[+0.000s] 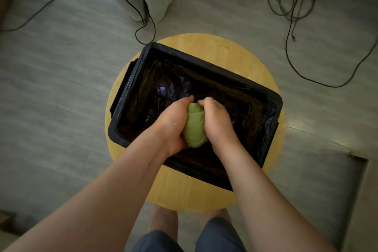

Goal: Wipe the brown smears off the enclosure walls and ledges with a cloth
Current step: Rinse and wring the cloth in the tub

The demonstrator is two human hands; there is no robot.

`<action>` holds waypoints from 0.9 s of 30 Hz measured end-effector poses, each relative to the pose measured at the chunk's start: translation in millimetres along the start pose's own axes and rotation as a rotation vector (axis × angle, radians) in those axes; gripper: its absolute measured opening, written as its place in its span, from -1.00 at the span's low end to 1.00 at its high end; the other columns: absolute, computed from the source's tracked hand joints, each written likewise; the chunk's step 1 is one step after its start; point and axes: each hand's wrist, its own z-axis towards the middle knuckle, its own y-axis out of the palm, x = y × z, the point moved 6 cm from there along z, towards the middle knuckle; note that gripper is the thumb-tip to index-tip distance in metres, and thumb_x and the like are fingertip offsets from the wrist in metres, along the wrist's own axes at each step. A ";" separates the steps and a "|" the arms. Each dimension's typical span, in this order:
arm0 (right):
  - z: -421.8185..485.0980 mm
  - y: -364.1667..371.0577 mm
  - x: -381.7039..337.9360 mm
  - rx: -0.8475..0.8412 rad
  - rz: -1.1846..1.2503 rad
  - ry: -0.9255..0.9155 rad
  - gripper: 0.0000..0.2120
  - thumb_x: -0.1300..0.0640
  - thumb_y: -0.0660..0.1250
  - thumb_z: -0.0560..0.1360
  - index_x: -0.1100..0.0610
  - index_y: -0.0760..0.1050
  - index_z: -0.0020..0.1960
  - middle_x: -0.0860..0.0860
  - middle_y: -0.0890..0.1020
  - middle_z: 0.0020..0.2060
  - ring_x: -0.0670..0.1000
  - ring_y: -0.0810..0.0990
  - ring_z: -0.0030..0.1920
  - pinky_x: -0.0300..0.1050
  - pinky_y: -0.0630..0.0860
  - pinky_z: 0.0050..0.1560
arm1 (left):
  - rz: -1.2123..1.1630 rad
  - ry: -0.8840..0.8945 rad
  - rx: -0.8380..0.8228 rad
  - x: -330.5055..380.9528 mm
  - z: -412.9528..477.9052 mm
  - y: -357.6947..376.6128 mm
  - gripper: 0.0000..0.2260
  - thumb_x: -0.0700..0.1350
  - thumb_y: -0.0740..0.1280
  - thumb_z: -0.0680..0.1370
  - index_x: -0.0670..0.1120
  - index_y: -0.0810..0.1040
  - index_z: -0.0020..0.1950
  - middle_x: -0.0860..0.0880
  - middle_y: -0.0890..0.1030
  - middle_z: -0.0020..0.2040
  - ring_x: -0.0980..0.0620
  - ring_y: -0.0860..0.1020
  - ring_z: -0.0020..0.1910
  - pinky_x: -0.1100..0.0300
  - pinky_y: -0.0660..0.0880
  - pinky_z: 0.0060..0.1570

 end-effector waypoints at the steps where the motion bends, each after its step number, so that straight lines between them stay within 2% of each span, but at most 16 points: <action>1: -0.8 4.6 2.3 -0.045 0.066 0.056 -0.75 -0.05 0.16 0.64 -0.01 0.59 0.04 0.00 0.67 0.01 0.00 0.65 0.05 0.05 0.62 0.10 | -0.021 0.000 -0.018 0.5 -0.2 1.1 -0.61 0.18 0.26 0.65 -0.06 0.70 0.24 -0.15 0.73 0.11 -0.15 0.71 0.07 -0.09 0.62 0.16; 2: -3.3 8.3 2.6 -0.078 0.101 0.093 -0.72 -0.13 0.14 0.66 -0.04 0.54 0.19 0.02 0.64 0.13 0.01 0.63 0.14 0.08 0.59 0.20 | -0.042 0.012 -0.036 1.0 0.1 2.0 -0.58 0.19 0.23 0.67 -0.08 0.69 0.25 -0.16 0.72 0.16 -0.16 0.70 0.13 -0.11 0.58 0.25; 4: -6.4 13.0 -2.2 -0.089 0.040 0.046 -0.52 -0.33 0.04 0.63 -0.10 0.41 0.39 0.00 0.51 0.32 0.02 0.52 0.31 0.15 0.48 0.37 | -0.079 0.046 -0.073 0.9 1.1 3.0 -0.53 0.22 0.17 0.69 -0.08 0.68 0.28 -0.16 0.71 0.19 -0.15 0.68 0.18 -0.12 0.52 0.34; 6: -10.3 12.5 -10.2 -0.054 -0.102 -0.053 -0.45 -0.37 -0.07 0.65 -0.14 0.29 0.51 -0.02 0.36 0.46 0.05 0.35 0.46 0.20 0.29 0.50 | -0.089 0.057 -0.124 -0.5 0.2 6.5 -0.48 0.26 0.13 0.68 -0.07 0.67 0.30 -0.15 0.70 0.20 -0.15 0.67 0.21 -0.12 0.50 0.37; 8: -6.8 3.5 -16.2 0.034 -0.210 -0.070 -0.48 -0.29 -0.10 0.69 -0.10 0.26 0.53 0.03 0.29 0.51 0.11 0.24 0.51 0.24 0.19 0.53 | -0.105 0.030 -0.216 -3.8 -2.8 12.0 -0.42 0.33 0.12 0.65 -0.06 0.65 0.33 -0.15 0.68 0.25 -0.16 0.66 0.24 -0.15 0.49 0.37; 10: 2.9 -5.6 -15.1 0.025 -0.282 -0.001 -0.53 -0.21 -0.06 0.72 -0.03 0.31 0.51 0.11 0.31 0.50 0.18 0.24 0.51 0.27 0.20 0.51 | -0.040 0.023 -0.336 -5.3 -9.5 16.3 -0.46 0.32 0.18 0.62 -0.01 0.62 0.38 -0.11 0.66 0.29 -0.12 0.63 0.28 -0.15 0.51 0.33; 12: 7.4 -12.4 -14.8 -0.072 -0.402 -0.001 -0.60 -0.07 0.01 0.73 0.08 0.41 0.43 0.15 0.43 0.41 0.22 0.35 0.45 0.20 0.31 0.44 | 0.120 0.059 -0.405 -4.0 -13.5 12.1 -0.58 0.15 0.36 0.56 -0.01 0.60 0.35 -0.05 0.66 0.27 -0.02 0.64 0.21 -0.02 0.58 0.18; 13: 8.4 -18.5 -13.9 -0.104 -0.451 -0.028 -0.64 -0.01 0.05 0.73 0.10 0.45 0.39 0.11 0.51 0.32 0.20 0.43 0.40 0.09 0.38 0.35 | 0.186 0.078 -0.420 -2.6 -14.6 8.2 -0.61 0.02 0.43 0.51 -0.06 0.58 0.31 -0.07 0.64 0.19 0.00 0.63 0.13 0.04 0.59 0.11; 15: 4.2 -26.6 -21.2 -0.169 -0.454 -0.135 -0.68 0.11 0.11 0.70 -0.01 0.45 0.40 -0.04 0.55 0.22 0.04 0.52 0.30 -0.11 0.42 0.15 | 0.287 0.085 -0.455 1.5 -16.6 0.9 -0.63 -0.19 0.43 0.46 -0.13 0.51 0.25 -0.12 0.57 0.05 0.00 0.59 0.00 0.11 0.58 0.03; 16: -0.2 -28.3 -29.0 -0.225 -0.452 -0.228 -0.58 0.21 0.12 0.66 -0.10 0.40 0.45 -0.08 0.52 0.26 -0.02 0.51 0.31 -0.18 0.43 0.16 | 0.336 0.080 -0.479 3.7 -18.3 -1.0 -0.63 -0.25 0.43 0.45 -0.16 0.50 0.24 -0.12 0.55 0.01 0.00 0.57 -0.03 0.12 0.56 0.01; 18: -15.5 -25.8 -40.0 -0.416 -0.623 -0.430 -0.28 0.36 0.15 0.57 -0.28 0.25 0.54 -0.13 0.36 0.42 -0.09 0.35 0.43 -0.22 0.35 0.35 | 0.456 0.072 -0.502 10.2 -21.1 -3.8 -0.69 -0.33 0.45 0.48 -0.20 0.52 0.20 -0.11 0.57 -0.06 0.01 0.57 -0.06 0.16 0.54 -0.02; 20: -27.9 -21.5 -41.2 -0.540 -0.881 -0.604 -0.18 0.35 0.26 0.53 -0.31 0.12 0.59 -0.17 0.22 0.48 -0.08 0.24 0.48 -0.17 0.32 0.40 | 0.569 0.068 -0.493 16.1 -22.3 -5.4 -0.74 -0.36 0.43 0.53 -0.28 0.56 0.21 -0.11 0.60 -0.04 0.00 0.60 -0.04 0.17 0.56 0.01; 22: -28.6 -19.6 -37.3 -0.540 -1.011 -0.689 -0.28 0.25 0.34 0.55 -0.21 0.16 0.57 -0.12 0.28 0.41 -0.07 0.36 0.37 -0.16 0.45 0.19 | 0.632 0.050 -0.465 18.9 -21.9 -7.0 -0.69 -0.32 0.44 0.54 -0.31 0.57 0.29 -0.13 0.63 0.03 -0.01 0.62 0.04 0.15 0.56 0.13; 24: -26.1 -19.5 -40.2 -0.482 -1.053 -0.748 -0.51 0.15 0.35 0.56 -0.04 0.27 0.42 -0.07 0.37 0.27 -0.03 0.46 0.22 -0.11 0.43 0.00 | 0.657 0.040 -0.453 19.4 -22.5 -6.2 -0.66 -0.29 0.47 0.53 -0.27 0.58 0.30 -0.12 0.64 0.06 0.01 0.63 0.06 0.18 0.57 0.15; 27: -21.0 -19.8 -45.7 -0.387 -1.192 -0.833 -0.66 0.06 0.30 0.55 0.07 0.30 0.26 -0.01 0.38 0.19 0.07 0.47 0.19 -0.06 0.39 0.06 | 0.614 0.030 -0.441 17.4 -23.4 -8.2 -0.65 -0.24 0.52 0.50 -0.20 0.60 0.26 -0.12 0.64 0.07 -0.01 0.64 0.09 0.10 0.60 0.15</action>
